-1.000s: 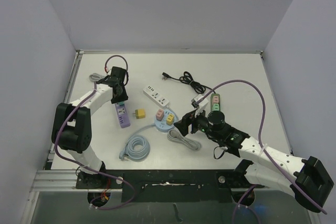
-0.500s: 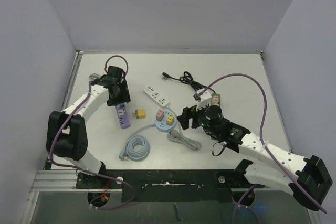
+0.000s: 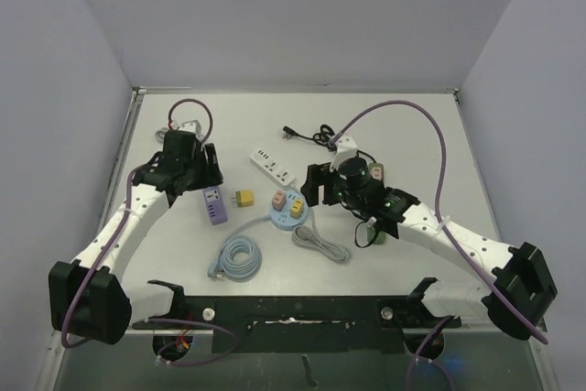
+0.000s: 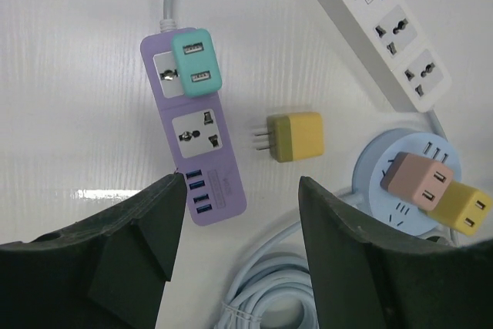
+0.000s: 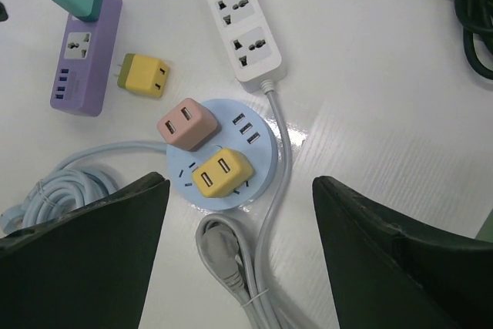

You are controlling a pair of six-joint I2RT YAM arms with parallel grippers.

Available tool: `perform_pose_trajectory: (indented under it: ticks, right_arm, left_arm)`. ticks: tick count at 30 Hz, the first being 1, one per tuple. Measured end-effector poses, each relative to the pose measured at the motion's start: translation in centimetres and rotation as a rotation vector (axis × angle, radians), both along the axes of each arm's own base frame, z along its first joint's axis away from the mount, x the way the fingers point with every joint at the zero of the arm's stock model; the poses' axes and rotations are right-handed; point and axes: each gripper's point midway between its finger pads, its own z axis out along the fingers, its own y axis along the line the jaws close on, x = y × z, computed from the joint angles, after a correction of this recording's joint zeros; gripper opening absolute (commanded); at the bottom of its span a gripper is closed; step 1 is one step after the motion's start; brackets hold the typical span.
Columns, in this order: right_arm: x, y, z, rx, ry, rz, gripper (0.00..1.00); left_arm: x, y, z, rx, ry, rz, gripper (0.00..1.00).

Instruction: Insert the plug

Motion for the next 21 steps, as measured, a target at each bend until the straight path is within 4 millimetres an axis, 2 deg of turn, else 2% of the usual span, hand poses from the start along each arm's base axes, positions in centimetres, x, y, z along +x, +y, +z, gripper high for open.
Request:
perform_pose_trajectory:
  ticks: [7,13,21]
  right_arm:
    - [2.4,2.8,-1.3,-0.045,0.056,0.016,0.76]
    - [4.7,7.1,-2.8,-0.064,0.108,0.091,0.74]
    - [6.5,11.5,-5.6,-0.139,0.167,0.232,0.72]
  left_arm:
    - [-2.8,0.6,0.6,-0.024,-0.121,-0.018,0.59]
    - [-4.6,0.5,1.4,-0.098,-0.218,-0.003,0.59]
    - [-5.0,1.9,4.0,-0.107,-0.330,0.081,0.59]
